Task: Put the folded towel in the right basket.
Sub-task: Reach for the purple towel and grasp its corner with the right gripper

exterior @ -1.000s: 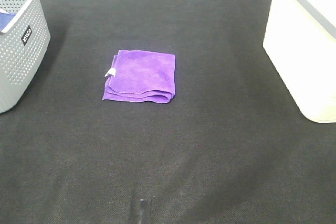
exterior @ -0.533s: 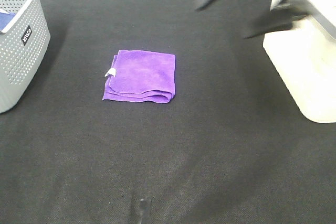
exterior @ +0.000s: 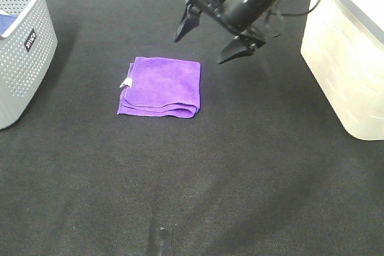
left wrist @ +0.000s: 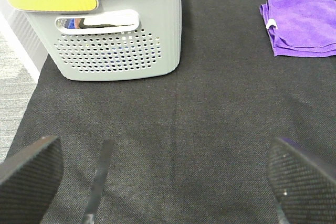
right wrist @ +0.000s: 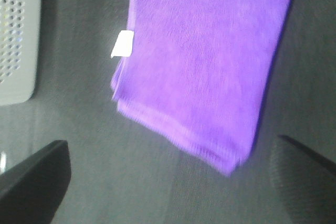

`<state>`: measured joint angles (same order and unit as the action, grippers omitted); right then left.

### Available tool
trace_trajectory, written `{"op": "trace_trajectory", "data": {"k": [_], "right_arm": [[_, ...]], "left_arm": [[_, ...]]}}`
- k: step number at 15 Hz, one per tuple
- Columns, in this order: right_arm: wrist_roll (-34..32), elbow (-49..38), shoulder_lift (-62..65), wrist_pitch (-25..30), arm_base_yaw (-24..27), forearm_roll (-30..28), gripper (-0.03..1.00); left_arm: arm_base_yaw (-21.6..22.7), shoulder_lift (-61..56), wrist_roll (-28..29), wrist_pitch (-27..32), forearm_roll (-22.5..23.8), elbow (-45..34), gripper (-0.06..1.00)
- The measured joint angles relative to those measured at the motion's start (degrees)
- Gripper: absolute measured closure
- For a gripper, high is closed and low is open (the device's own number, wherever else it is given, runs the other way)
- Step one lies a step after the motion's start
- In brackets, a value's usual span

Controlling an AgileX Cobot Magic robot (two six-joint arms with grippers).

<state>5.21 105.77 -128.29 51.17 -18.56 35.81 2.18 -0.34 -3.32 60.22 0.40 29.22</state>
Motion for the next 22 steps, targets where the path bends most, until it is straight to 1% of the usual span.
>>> {"op": "trace_trajectory", "data": {"k": [2, 5, 7, 9, 13, 16, 17, 18, 21, 22], "right_arm": [[-1.0, 6.5, -5.9, 1.7, 0.0, -0.3, 0.03], [-2.9, 12.5, -12.9, 2.3, 0.1, -2.2, 0.03], [-4.6, 13.8, -15.7, 3.0, 0.3, -6.1, 0.03], [-5.7, 14.2, -16.5, 3.7, 1.2, -8.0, 0.04], [-6.0, 14.7, -17.4, 3.6, 2.1, -5.4, 0.05], [-5.2, 15.6, -19.3, 2.9, 1.7, -1.5, 0.08], [-5.2, 15.9, -19.9, 2.2, 1.0, -0.2, 0.10], [-4.9, 16.2, -20.8, 0.3, -1.0, 1.5, 0.14], [-4.8, 16.2, -21.9, -5.6, -6.0, 2.3, 0.32], [-4.8, 16.2, -22.3, -6.5, -6.5, 2.3, 0.42]], "left_arm": [[0.0, 0.0, 0.0, 0.0, 0.0, 0.0, -0.05], [0.0, 0.0, 0.0, 0.0, 0.0, 0.0, -0.05], [0.0, 0.0, 0.0, 0.0, 0.0, 0.0, -0.05], [0.0, 0.0, 0.0, 0.0, 0.0, 0.0, -0.05], [0.0, 0.0, 0.0, 0.0, 0.0, 0.0, -0.05], [0.0, 0.0, 0.0, 0.0, 0.0, 0.0, -0.05], [0.0, 0.0, 0.0, 0.0, 0.0, 0.0, -0.05], [0.0, 0.0, 0.0, 0.0, 0.0, 0.0, -0.05], [0.0, 0.0, 0.0, 0.0, 0.0, 0.0, -0.05], [0.0, 0.0, 0.0, 0.0, 0.0, 0.0, -0.05]]}}
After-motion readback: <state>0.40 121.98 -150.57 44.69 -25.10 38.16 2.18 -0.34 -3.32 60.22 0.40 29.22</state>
